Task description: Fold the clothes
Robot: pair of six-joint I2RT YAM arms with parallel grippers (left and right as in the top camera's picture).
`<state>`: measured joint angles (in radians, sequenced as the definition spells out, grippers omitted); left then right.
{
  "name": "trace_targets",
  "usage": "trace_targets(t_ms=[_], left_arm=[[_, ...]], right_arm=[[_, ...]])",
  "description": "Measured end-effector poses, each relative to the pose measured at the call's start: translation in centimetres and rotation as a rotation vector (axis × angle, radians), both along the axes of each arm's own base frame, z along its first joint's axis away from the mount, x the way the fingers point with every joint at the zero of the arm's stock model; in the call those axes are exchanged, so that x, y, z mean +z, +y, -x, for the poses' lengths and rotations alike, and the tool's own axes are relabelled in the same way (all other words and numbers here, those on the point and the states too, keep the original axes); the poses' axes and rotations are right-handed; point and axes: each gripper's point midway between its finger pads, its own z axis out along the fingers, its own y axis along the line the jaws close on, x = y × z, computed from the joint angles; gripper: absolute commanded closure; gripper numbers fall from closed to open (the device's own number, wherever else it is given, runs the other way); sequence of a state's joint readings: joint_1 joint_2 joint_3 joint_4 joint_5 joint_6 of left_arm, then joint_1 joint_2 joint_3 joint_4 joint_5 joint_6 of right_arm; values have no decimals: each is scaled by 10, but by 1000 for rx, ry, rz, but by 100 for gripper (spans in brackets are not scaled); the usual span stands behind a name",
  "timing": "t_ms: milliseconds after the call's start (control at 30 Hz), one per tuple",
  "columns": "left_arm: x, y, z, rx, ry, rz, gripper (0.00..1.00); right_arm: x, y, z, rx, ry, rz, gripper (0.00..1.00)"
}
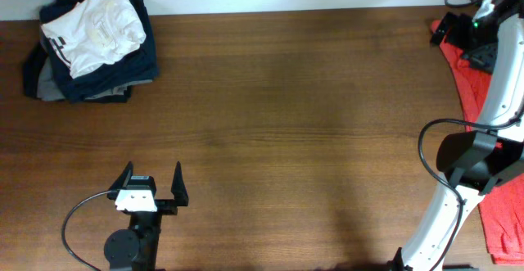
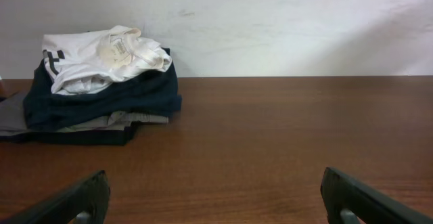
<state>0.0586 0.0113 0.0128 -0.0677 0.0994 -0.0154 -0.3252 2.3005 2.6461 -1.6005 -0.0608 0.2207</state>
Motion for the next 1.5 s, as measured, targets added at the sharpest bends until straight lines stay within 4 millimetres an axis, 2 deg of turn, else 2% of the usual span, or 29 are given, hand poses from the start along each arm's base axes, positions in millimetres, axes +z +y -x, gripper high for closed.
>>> trace_targets(t_ms=[33,67,100,167,200,233,267,300,367,400,433,500,633,700,833,867,900,967,1133,1167,1333,1500], left_arm=[[0,0,0,0,0,0,1],[0,0,0,0,0,0,1],[0,0,0,0,0,0,1],[0,0,0,0,0,0,1],[0,0,0,0,0,0,1],[0,0,0,0,0,0,1],[0,0,0,0,0,0,1],[0,0,0,0,0,0,1],[0,0,0,0,0,0,1],[0,0,0,1,1,0,1],[0,0,0,2,-1,-1,1],[0,1,0,3,0,0,1],[0,1,0,3,-1,0,1],[0,1,0,3,-1,0,1],[0,1,0,3,-1,0,1],[0,1,0,3,0,0,1],[0,1,0,3,0,0,1],[0,1,0,3,-2,-1,1],[0,1,0,3,0,-1,1],[0,1,0,3,0,0,1],[0,1,0,3,0,-1,1],[0,1,0,3,0,-1,1]], right_arm=[[4,1,-1,13,-4,36,1],[17,8,0,32,-24,75,1],[40,18,4,53,-67,106,1],[123,46,29,102,-248,211,1],[149,54,42,110,-306,238,1],[184,63,64,114,-388,269,1],[225,71,98,109,-494,303,1],[242,74,114,104,-542,317,1],[267,80,171,84,-634,345,1],[266,81,190,81,-639,349,1],[269,83,196,77,-687,357,1],[248,92,209,103,-717,328,1],[220,104,221,111,-871,293,1],[209,108,221,121,-958,292,1],[156,123,213,185,-1069,252,1],[146,128,216,206,-1093,239,1],[148,130,217,217,-1161,247,1],[128,134,223,229,-1221,252,1],[56,136,229,229,-1423,303,1],[51,136,230,228,-1470,316,1],[19,146,221,269,-1433,269,1],[9,162,219,321,-1444,222,1]])
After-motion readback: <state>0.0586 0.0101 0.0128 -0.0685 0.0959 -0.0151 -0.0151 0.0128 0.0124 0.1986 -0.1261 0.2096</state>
